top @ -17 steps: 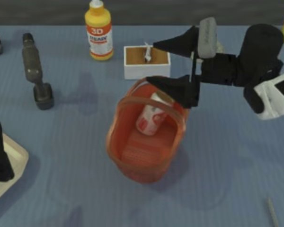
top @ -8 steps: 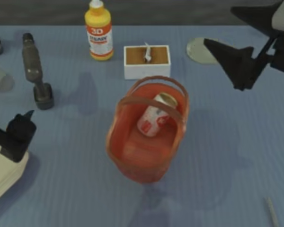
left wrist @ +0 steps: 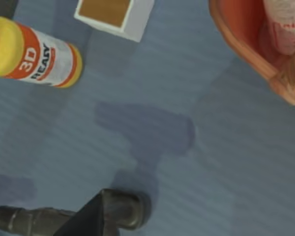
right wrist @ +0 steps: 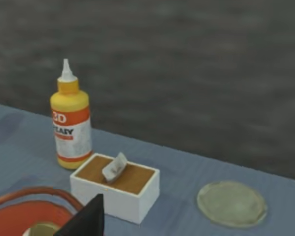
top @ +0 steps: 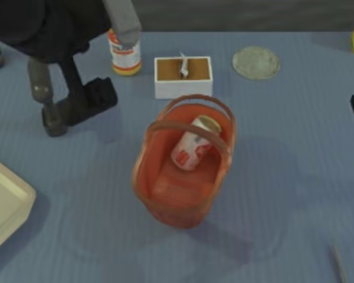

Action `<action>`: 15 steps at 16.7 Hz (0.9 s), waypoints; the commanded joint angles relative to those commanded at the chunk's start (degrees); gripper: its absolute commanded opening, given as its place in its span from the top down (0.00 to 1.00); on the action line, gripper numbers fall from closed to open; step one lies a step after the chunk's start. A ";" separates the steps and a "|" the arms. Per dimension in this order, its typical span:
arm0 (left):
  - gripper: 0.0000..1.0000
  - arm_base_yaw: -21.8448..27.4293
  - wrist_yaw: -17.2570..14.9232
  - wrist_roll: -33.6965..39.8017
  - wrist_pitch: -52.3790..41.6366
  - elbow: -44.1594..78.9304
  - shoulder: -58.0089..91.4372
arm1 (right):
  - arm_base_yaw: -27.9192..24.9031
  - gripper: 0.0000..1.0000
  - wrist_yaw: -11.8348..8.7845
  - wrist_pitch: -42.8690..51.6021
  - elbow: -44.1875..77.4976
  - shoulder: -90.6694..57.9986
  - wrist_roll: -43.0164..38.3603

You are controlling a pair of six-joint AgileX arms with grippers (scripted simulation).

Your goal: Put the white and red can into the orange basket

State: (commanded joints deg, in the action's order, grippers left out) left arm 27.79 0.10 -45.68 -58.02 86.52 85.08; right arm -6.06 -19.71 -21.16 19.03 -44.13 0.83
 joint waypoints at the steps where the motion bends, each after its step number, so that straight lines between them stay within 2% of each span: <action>1: 0.00 1.49 0.09 -2.79 -3.00 5.10 5.16 | 0.64 0.00 2.42 2.63 -2.53 5.14 -0.07; 5: 0.00 6.71 0.20 -12.66 -14.27 22.59 24.39 | 2.99 0.00 11.15 12.15 -11.28 24.66 -0.46; 8: 0.00 9.60 0.03 -18.16 -21.20 31.93 36.00 | 4.35 0.00 15.96 17.35 -15.80 35.88 -0.71; 12: 0.00 11.60 -0.27 -21.97 -26.54 38.25 44.45 | 5.39 0.00 19.42 20.89 -18.80 43.52 -0.83; 15: 0.00 11.76 -0.31 -22.27 -27.01 38.76 45.15 | 5.48 0.00 19.71 21.16 -19.03 44.13 -0.83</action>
State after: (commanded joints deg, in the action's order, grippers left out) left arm 39.55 -0.21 -67.95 -85.03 125.28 130.23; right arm -0.57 0.00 0.00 0.00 0.00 0.00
